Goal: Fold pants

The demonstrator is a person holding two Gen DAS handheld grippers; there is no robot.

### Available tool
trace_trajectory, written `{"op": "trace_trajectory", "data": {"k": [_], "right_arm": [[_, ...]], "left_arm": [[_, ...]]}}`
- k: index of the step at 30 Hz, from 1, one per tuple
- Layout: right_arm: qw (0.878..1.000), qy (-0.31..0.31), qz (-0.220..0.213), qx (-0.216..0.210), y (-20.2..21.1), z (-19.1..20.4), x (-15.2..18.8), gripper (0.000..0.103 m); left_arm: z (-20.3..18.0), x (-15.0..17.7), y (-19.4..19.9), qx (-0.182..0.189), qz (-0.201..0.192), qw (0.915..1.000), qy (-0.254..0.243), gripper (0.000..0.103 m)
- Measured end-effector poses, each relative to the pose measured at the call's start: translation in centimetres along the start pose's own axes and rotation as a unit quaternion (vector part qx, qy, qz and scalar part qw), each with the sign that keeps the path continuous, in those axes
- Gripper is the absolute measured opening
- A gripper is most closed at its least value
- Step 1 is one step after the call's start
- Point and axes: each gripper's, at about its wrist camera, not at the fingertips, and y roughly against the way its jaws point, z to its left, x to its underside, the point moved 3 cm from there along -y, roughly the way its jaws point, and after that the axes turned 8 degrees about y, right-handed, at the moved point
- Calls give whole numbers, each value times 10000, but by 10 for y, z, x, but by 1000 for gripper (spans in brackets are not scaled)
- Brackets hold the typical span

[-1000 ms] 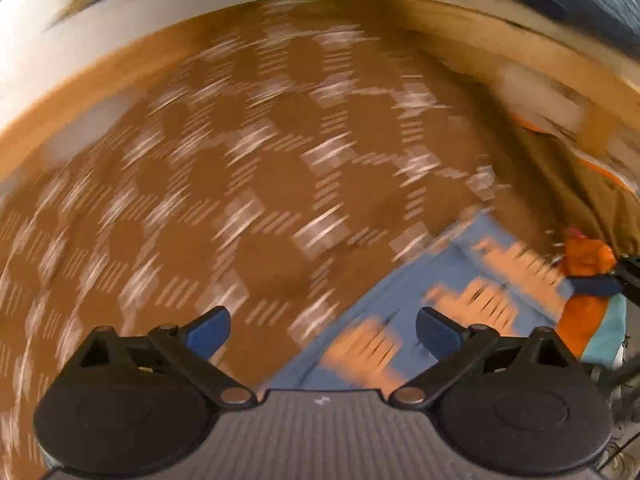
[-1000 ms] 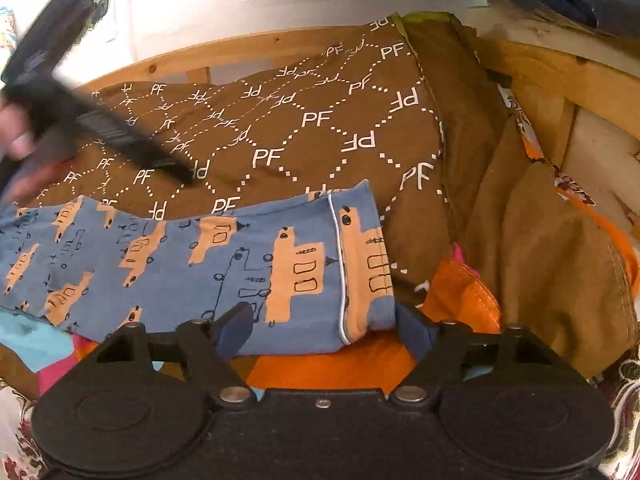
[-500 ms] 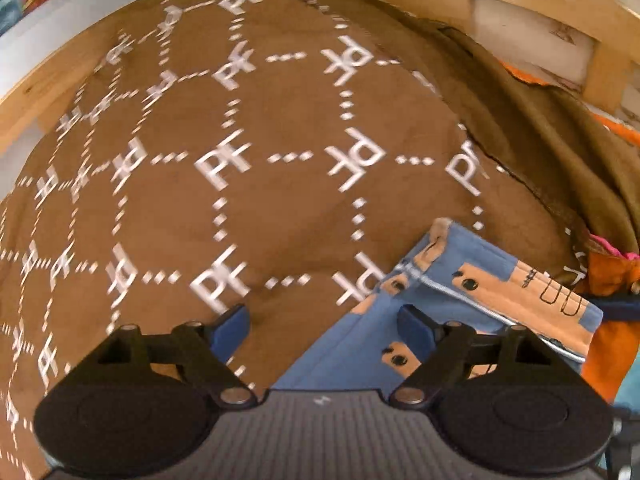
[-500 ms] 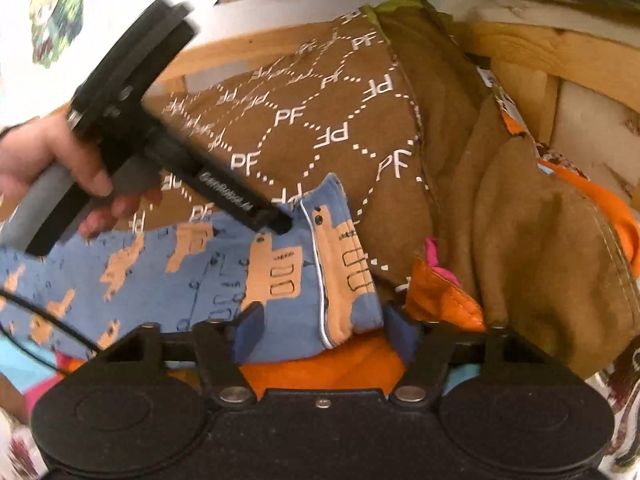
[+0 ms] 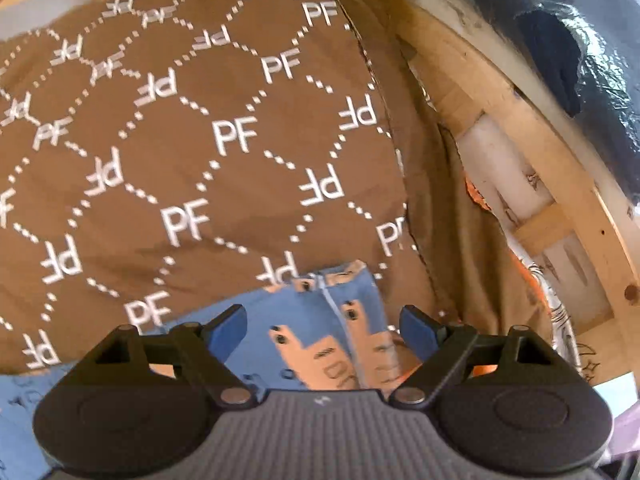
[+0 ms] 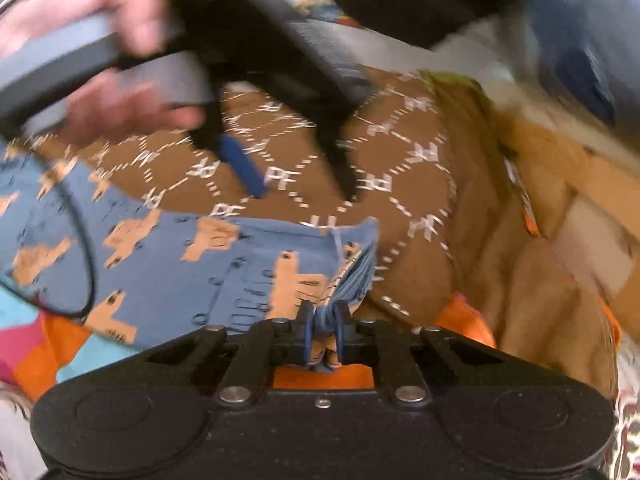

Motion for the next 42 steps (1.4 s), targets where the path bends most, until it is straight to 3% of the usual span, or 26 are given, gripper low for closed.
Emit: {"op": "trace_trajectory", "data": {"k": [5, 7, 8, 9, 11, 13, 14, 16, 21, 23, 24, 25, 26, 30, 36, 42], "right_arm": [[9992, 407, -43, 9, -1, 14, -2, 11], [9990, 449, -55, -1, -1, 15, -3, 11], [9989, 456, -59, -13, 0, 15, -3, 11], [9989, 460, -58, -24, 0, 16, -2, 11], [9991, 430, -52, -41, 1, 14, -2, 13], [9993, 370, -56, -21, 4, 9, 0, 23], [9994, 357, -43, 12, 4, 8, 0, 26], [9994, 333, 4, 117, 5, 5, 1, 48], [10000, -34, 56, -49, -1, -3, 2, 52], [9994, -273, 100, -189, -7, -8, 4, 49], [9991, -352, 119, -213, -9, -9, 5, 42], [9989, -409, 131, -198, -10, -11, 5, 24], [9988, -442, 122, -188, -11, -11, 6, 15], [9979, -588, -38, -261, -4, -11, 5, 12], [9988, -151, -410, -210, 16, 18, -10, 11], [9954, 627, -616, -381, 32, 77, -39, 11]], "left_arm": [[-21, -2, -19, -39, 130, 9999, -50, 86], [-30, -1, -27, -232, 173, 9995, -159, 77], [-34, -1, -31, -350, 188, 9990, -223, 63], [-37, 0, -36, -491, 230, 9981, -307, 40], [-38, 1, -42, -667, 288, 9967, -372, 16], [-35, 2, -44, -603, 285, 9974, -272, 9], [-34, 3, -43, -584, 257, 9976, -264, 8], [-31, 3, -38, -493, 197, 9983, -242, 7], [-20, -3, -31, -254, 189, 9995, -44, 6], [-18, -4, -28, -186, 158, 9997, -47, 6], [-19, -5, -31, -142, 130, 9998, -14, 6], [-16, -4, -29, -98, 115, 9999, 24, 6], [-14, -3, -27, -49, 106, 9999, 85, 6], [1, -4, -19, 228, 41, 9990, 390, 5], [31, 8, 15, 886, -199, 9926, 806, 5], [76, 29, 59, 946, -540, 9889, 1011, 5]]}}
